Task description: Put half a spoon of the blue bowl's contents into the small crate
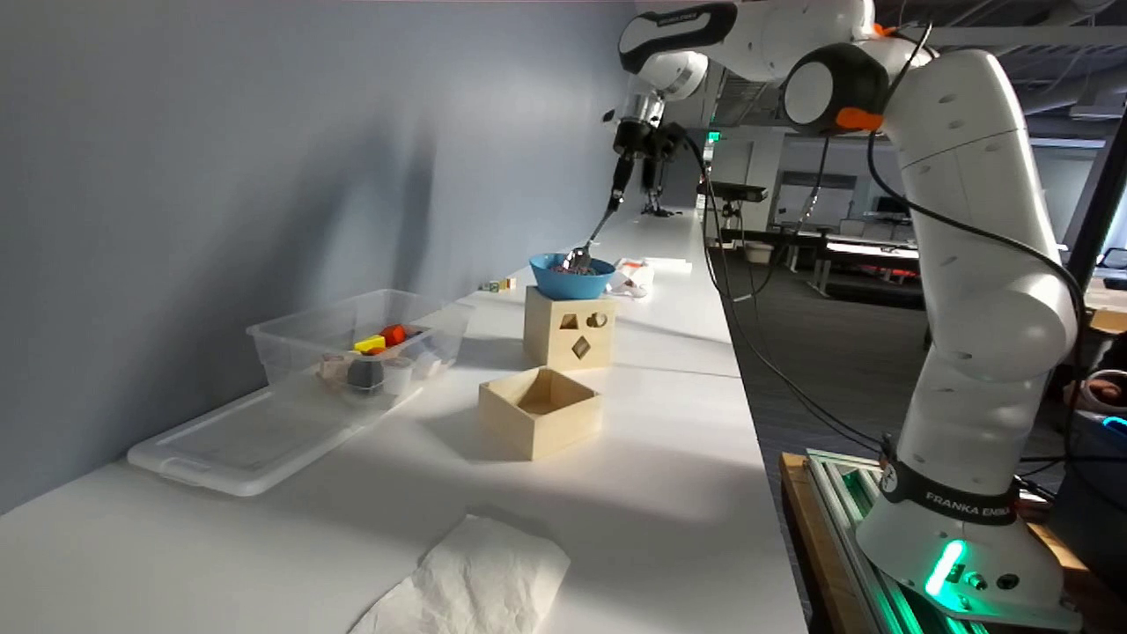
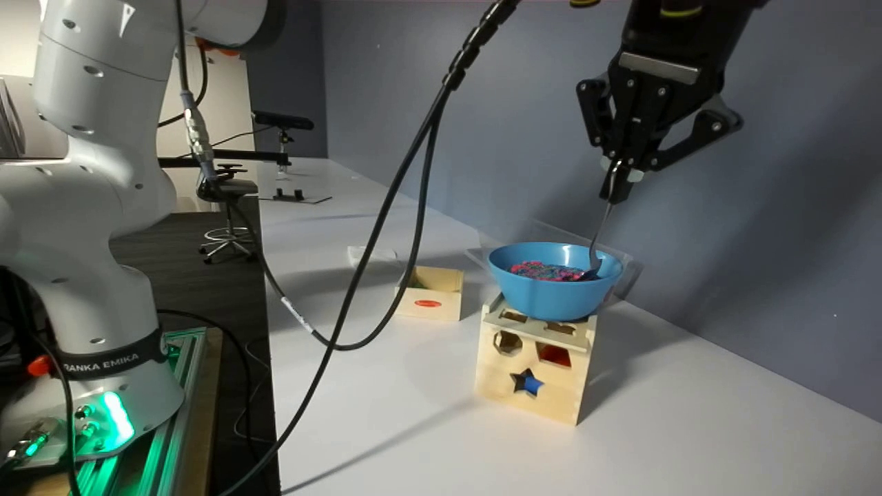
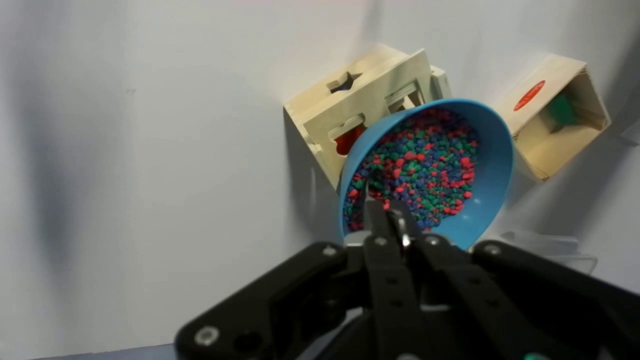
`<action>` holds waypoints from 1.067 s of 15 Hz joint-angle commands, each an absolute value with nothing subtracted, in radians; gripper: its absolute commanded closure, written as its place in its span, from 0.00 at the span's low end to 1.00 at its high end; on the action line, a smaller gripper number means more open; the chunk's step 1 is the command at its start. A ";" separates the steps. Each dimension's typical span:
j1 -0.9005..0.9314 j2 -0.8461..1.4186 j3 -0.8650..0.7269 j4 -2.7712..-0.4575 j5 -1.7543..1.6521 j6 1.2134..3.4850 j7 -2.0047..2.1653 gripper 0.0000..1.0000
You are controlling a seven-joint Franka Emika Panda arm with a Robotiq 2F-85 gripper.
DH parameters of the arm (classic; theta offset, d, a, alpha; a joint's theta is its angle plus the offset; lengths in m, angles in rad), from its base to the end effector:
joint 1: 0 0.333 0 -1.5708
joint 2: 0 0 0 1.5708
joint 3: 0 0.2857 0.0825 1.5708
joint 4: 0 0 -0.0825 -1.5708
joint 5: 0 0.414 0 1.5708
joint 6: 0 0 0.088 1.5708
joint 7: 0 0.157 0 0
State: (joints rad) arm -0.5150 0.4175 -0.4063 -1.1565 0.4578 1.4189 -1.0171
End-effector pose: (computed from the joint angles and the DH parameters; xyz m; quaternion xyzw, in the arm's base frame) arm 0.4968 -0.4509 0.4966 -0.9841 -0.0782 -0.0841 0.1358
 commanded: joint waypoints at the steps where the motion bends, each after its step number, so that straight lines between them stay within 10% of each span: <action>1: -0.496 0.401 -0.409 -1.206 0.426 1.427 -1.033 0.99; 16: -0.533 0.479 -0.408 -1.197 0.484 1.359 -0.961 0.99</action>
